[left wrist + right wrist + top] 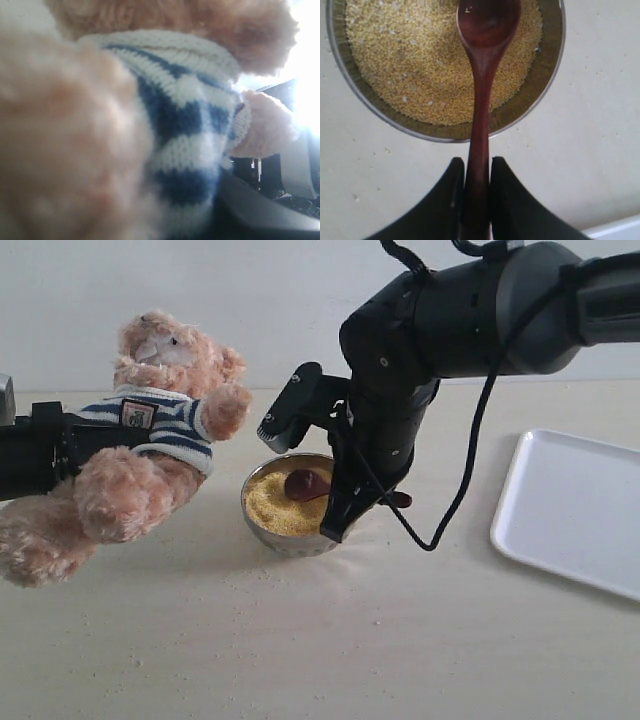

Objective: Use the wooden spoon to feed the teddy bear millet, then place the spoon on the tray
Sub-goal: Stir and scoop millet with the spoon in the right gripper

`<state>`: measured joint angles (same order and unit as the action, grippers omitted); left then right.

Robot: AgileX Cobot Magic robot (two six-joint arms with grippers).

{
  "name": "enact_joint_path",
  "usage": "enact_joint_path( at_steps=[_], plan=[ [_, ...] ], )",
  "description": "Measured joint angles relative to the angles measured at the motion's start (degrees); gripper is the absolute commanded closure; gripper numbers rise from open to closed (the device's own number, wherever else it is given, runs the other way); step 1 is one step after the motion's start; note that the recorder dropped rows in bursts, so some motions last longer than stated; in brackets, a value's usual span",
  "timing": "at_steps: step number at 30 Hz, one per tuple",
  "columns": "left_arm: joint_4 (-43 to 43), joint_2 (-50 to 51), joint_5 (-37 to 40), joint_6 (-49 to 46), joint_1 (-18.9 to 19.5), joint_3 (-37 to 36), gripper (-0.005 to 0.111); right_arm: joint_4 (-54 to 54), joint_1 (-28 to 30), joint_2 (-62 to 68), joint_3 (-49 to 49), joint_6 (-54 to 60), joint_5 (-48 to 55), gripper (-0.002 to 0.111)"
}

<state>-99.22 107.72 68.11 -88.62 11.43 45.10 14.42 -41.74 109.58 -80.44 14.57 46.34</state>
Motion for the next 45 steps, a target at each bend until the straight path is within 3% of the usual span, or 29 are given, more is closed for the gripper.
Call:
enact_joint_path(
  at_steps=[23,45],
  plan=[
    [0.0,0.0,0.0,0.0,0.0,0.0,0.102,1.01,0.0,1.5,0.0,-2.28,1.44,0.108],
    [0.0,0.0,0.0,0.0,0.0,0.0,0.102,-5.91,0.0,1.5,0.0,-2.4,-2.05,0.108]
  ],
)
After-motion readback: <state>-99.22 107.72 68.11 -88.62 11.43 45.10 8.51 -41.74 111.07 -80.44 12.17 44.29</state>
